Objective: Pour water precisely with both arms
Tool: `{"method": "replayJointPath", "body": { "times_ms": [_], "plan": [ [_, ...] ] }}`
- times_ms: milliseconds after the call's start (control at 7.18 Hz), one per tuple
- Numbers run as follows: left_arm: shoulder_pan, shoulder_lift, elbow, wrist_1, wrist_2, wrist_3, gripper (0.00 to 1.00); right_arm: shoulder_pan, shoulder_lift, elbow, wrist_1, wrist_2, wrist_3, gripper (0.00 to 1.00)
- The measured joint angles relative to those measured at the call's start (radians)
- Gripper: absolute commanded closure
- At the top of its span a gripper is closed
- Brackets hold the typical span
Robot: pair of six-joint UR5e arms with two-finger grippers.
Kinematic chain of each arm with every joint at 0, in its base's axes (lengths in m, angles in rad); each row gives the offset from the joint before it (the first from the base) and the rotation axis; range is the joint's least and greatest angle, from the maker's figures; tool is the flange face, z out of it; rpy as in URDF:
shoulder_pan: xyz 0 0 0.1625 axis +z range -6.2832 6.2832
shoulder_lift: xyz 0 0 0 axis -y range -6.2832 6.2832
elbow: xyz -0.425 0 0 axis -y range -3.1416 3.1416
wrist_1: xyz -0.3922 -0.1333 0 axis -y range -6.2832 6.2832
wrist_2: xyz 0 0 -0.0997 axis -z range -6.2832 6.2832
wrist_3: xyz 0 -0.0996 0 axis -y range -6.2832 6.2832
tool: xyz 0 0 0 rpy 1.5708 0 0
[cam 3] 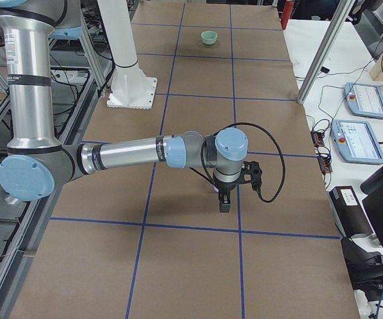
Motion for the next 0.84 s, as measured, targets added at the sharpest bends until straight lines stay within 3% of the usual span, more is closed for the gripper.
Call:
{"method": "replayJointPath", "body": {
  "times_ms": [279,836],
  "plan": [
    [0.003,0.035,0.028,-0.104,0.000,-0.008,0.00,0.003,-0.023,0.005,-0.009,0.008,-0.001,0.00],
    [0.024,0.040,0.034,-0.127,-0.001,-0.011,0.00,0.004,-0.032,-0.003,-0.009,0.005,-0.001,0.00]
  ]
}}
